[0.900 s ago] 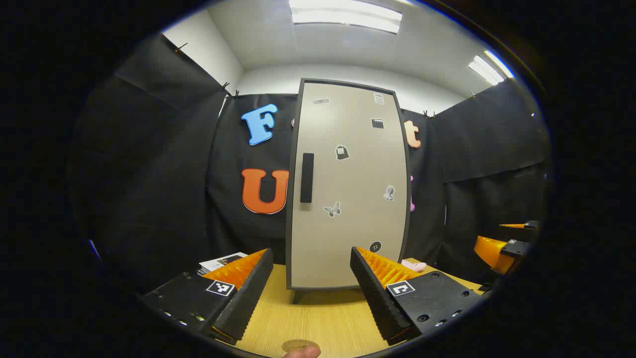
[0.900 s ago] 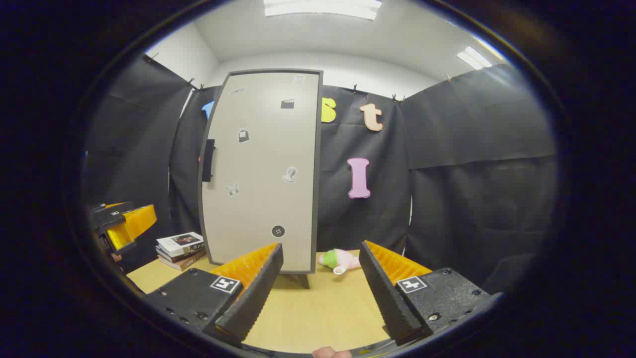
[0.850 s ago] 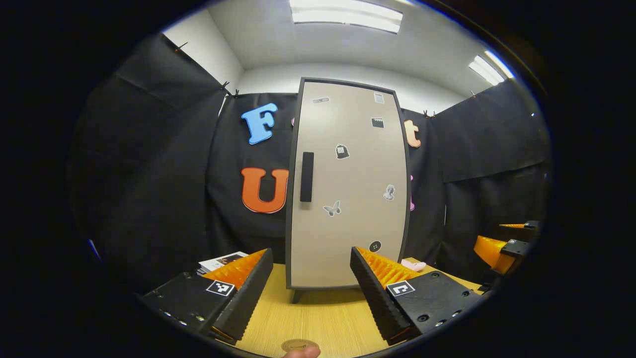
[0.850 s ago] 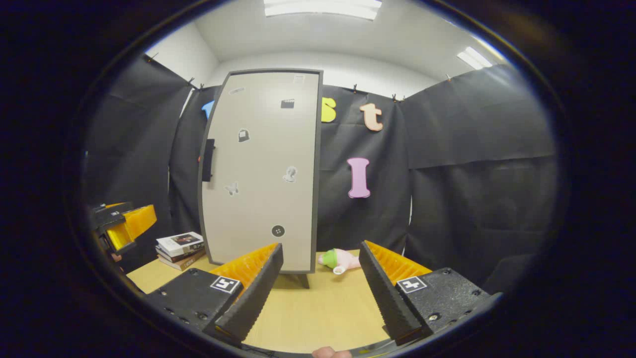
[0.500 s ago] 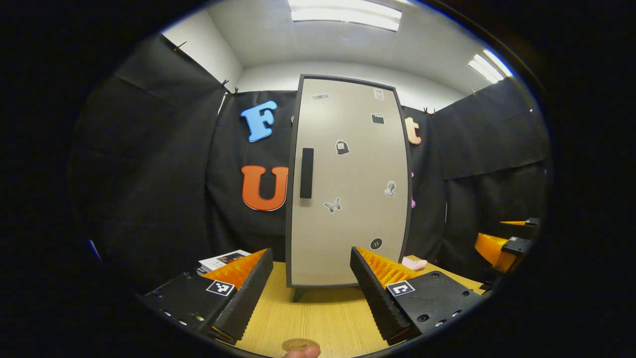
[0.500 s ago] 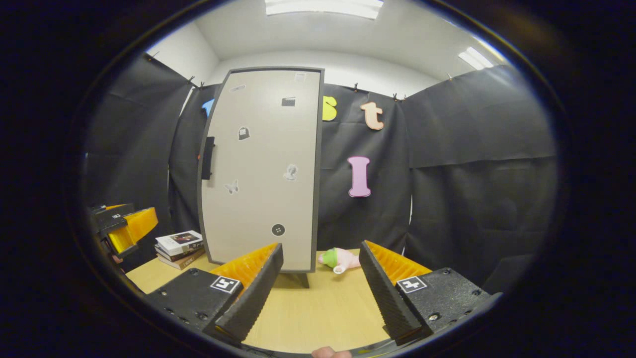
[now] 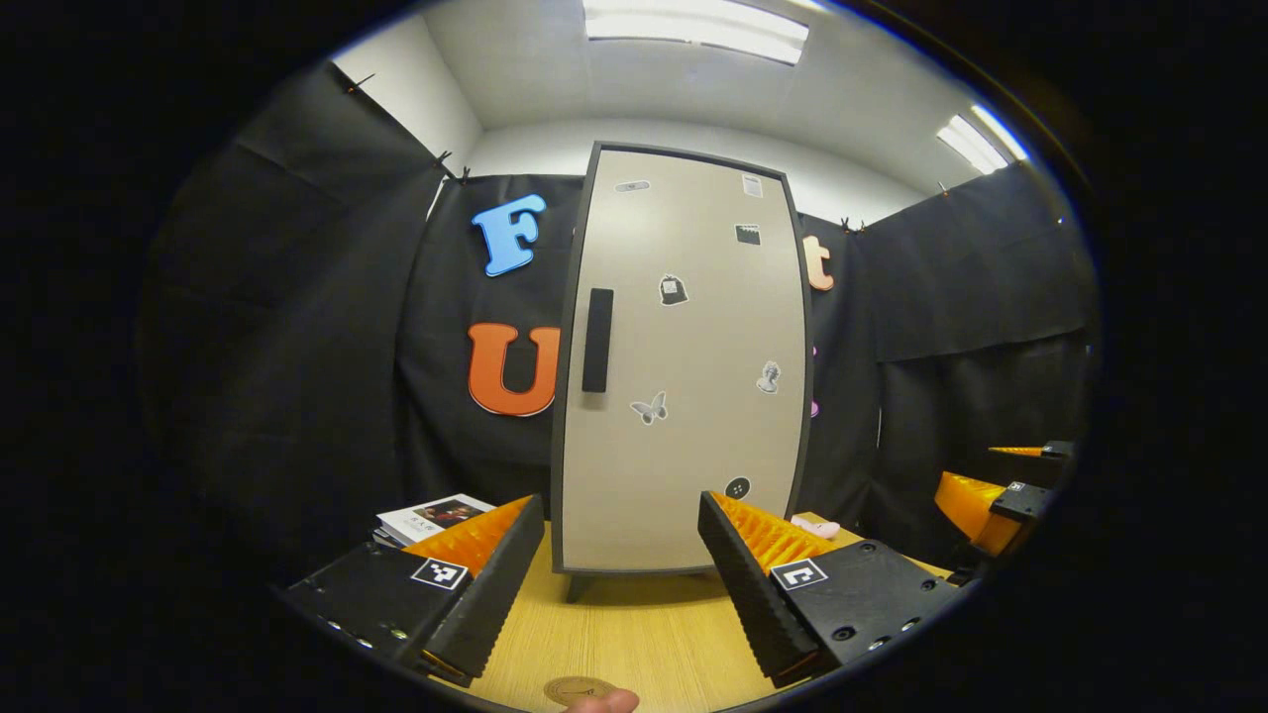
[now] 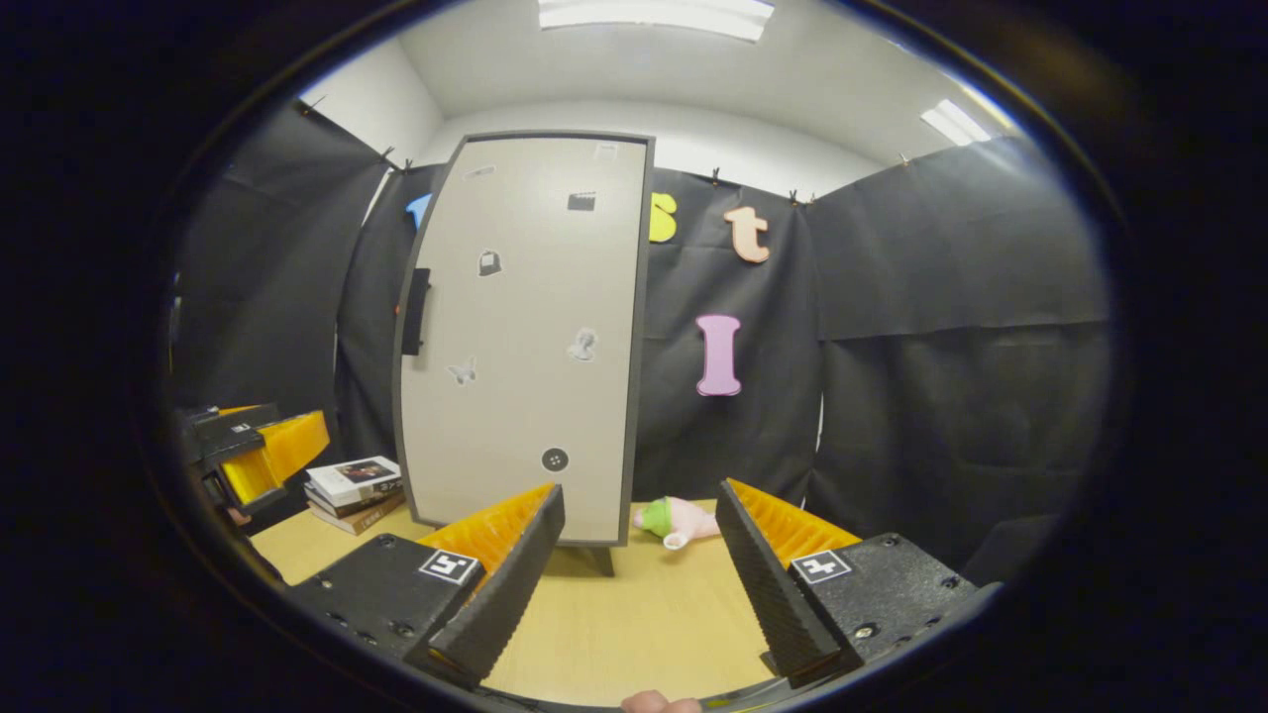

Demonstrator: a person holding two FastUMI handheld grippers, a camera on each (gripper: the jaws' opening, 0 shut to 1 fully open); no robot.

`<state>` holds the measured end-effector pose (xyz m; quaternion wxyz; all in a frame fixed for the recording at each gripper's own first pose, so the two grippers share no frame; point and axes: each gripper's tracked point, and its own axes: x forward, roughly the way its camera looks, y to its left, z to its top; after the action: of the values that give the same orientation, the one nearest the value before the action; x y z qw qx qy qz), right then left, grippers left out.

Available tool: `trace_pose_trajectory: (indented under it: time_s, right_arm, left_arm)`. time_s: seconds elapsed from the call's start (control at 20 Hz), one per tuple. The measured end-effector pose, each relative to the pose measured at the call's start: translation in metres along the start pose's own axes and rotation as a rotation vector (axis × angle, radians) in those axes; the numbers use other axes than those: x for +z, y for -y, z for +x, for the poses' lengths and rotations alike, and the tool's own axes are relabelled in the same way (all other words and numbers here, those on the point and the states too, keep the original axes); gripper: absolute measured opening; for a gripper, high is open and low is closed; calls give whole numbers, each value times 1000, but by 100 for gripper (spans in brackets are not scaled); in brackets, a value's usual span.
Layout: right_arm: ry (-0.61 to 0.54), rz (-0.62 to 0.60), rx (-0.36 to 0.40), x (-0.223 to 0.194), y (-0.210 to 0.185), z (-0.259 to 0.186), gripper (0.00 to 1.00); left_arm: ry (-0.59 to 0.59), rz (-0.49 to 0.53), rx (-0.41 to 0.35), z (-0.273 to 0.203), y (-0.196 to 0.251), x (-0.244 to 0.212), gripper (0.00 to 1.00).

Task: Open the cabinet door with the right hand, grasp the bottle in the cabinet with the left hand and place it on the coaster, then close the cabinet door with the right hand.

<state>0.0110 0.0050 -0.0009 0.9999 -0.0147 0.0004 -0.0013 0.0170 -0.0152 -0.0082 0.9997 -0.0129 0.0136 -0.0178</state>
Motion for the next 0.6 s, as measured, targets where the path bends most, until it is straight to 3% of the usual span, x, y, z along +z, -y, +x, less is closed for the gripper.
trace_pose_trajectory:
  time_s: [0.4, 0.6]
  right_arm:
    - [-4, -8, -8, 1, 2, 4, 99]
    - [-18, -12, 51, 11, -21, 16, 100]
  left_arm:
    - [-2, 26, -8, 5, 4, -4, 95]
    - [-13, 26, -4, 5, 1, -6, 95]
